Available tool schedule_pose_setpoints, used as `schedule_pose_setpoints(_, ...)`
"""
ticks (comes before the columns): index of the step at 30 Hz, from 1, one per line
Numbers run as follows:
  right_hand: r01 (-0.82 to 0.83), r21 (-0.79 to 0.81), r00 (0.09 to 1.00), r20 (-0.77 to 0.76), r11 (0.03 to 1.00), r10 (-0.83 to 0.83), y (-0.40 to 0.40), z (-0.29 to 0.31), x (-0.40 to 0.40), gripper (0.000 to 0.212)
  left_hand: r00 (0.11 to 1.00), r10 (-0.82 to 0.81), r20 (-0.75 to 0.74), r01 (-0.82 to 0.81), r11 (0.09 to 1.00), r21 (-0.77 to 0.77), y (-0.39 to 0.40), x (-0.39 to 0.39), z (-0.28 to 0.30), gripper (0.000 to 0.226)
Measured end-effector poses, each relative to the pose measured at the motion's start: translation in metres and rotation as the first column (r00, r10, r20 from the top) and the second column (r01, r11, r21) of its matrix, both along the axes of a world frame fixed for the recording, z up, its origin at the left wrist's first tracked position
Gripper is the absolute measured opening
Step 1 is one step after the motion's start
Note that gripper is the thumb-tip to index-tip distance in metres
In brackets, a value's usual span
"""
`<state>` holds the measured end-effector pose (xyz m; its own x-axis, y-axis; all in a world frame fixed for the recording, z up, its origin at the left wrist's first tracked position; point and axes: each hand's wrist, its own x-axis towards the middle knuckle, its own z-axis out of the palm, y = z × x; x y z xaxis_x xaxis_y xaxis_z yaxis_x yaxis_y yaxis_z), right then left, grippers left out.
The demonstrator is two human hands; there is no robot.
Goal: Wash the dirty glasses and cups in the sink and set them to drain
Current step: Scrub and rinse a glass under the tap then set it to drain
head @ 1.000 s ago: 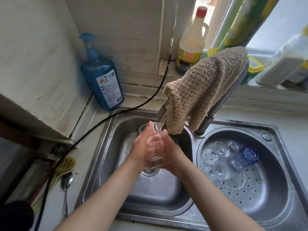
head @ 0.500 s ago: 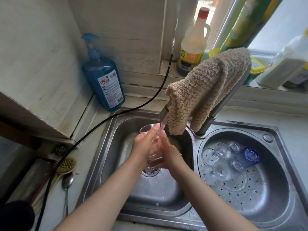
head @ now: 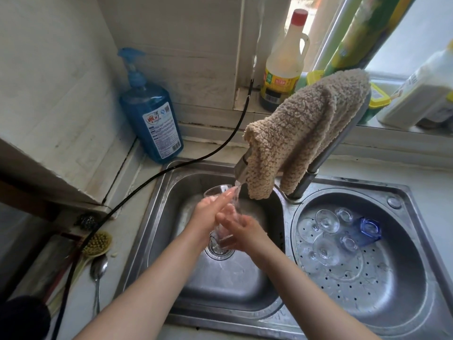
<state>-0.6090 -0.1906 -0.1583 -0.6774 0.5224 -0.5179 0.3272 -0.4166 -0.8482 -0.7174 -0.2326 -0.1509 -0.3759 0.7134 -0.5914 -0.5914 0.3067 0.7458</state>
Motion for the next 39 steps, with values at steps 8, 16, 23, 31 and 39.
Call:
schedule_pose_setpoints(8,-0.042,-0.509,0.968,-0.235,0.86,-0.092,0.007,0.0,0.011,0.064,0.979,-0.143,0.145,0.13,0.987,0.099,-0.005,-0.003,-0.007,0.065)
schedule_pose_setpoints(16,0.035,0.571,0.991,0.085,0.821,-0.101,0.017,-0.011,0.043,0.028,0.755,-0.184,-0.63,0.207,0.978,-0.038,-0.014,0.002,-0.023,0.063)
schedule_pose_setpoints(23,-0.201,0.951,0.966,0.153,0.234,0.208,0.013,0.022,0.034,0.043,0.597,-0.21,-0.774,0.217,0.971,-0.097,-0.011,0.0,-0.02,0.058)
schedule_pose_setpoints(31,-0.74,0.591,0.492,0.801,-0.322,0.341,0.043,0.026,0.0,0.052,0.21,-0.427,-0.88,0.373,0.867,-0.331,-0.008,-0.006,-0.007,0.06)
schedule_pose_setpoints(39,-0.955,0.297,0.253,0.857,-0.029,0.448,0.042,0.033,-0.032,0.049,0.053,-0.477,-0.877,0.347,0.833,-0.432,-0.004,-0.009,-0.013,0.066)
